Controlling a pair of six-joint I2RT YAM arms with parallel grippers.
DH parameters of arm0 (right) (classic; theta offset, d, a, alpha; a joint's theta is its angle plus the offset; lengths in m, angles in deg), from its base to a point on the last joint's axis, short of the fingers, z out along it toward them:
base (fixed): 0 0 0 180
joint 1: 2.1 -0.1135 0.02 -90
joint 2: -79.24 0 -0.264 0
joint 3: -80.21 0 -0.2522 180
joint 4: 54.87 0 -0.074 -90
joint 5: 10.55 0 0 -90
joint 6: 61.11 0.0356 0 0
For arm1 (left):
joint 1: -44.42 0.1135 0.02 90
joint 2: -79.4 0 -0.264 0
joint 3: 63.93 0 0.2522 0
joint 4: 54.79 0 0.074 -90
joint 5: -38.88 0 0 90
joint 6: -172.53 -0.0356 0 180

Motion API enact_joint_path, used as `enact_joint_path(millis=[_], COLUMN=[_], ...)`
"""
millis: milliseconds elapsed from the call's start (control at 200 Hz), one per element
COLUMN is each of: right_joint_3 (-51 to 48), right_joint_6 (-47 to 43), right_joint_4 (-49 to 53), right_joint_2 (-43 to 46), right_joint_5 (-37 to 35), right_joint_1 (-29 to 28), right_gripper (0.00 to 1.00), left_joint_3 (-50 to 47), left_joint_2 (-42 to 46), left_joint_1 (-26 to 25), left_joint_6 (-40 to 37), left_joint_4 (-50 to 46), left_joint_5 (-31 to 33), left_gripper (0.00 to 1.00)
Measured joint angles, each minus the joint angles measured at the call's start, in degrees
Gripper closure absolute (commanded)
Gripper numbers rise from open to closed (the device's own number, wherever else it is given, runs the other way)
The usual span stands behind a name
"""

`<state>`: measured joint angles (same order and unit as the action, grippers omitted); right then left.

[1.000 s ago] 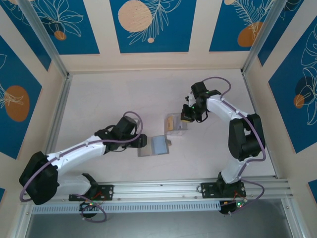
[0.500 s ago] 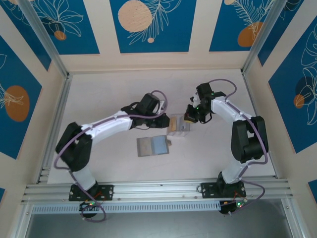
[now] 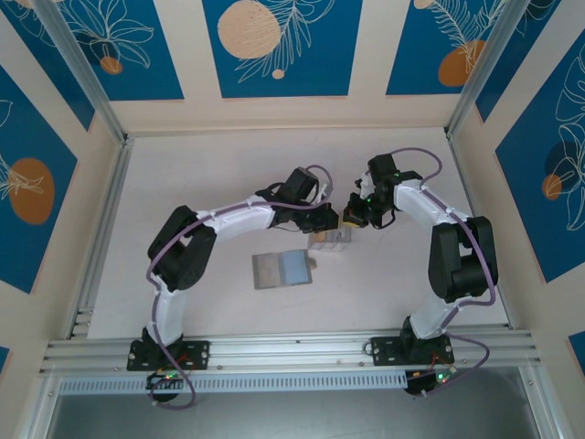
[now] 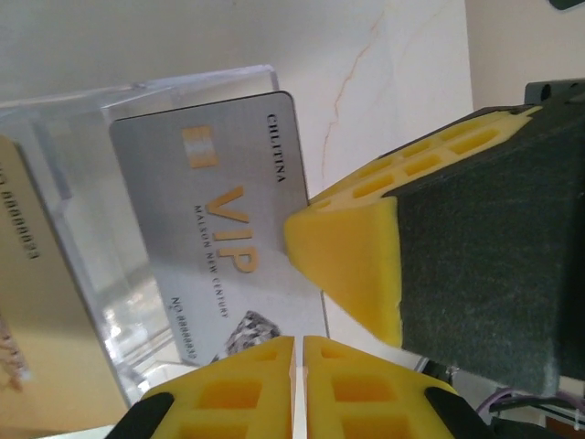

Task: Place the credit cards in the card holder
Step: Pick up the credit card from the storage box.

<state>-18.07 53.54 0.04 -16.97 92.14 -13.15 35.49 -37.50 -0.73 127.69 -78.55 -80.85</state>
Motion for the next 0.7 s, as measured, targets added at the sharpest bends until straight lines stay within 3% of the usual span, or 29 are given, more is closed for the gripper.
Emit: enact_joint_path(millis=[555, 700], right_joint_3=[-0.35, -1.01], right_joint_6=[0.42, 0.44], right_joint_4=[-0.07, -0.48], right_joint_2=[0.02, 0.02], right_joint_5=[0.28, 0.26], right_joint_1=[0.96, 1.22], right_gripper=[0.97, 0.93], left_joint_3=[2.03, 1.92], left_joint_2=[-4.63, -5.57], left_joint_1=[-0.52, -0.76], left_joint_6=[2.62, 3.02], left_joint_4=[0.74, 2.01], left_joint_5=[-0.94, -1.09], left_gripper=[0.9, 0.9])
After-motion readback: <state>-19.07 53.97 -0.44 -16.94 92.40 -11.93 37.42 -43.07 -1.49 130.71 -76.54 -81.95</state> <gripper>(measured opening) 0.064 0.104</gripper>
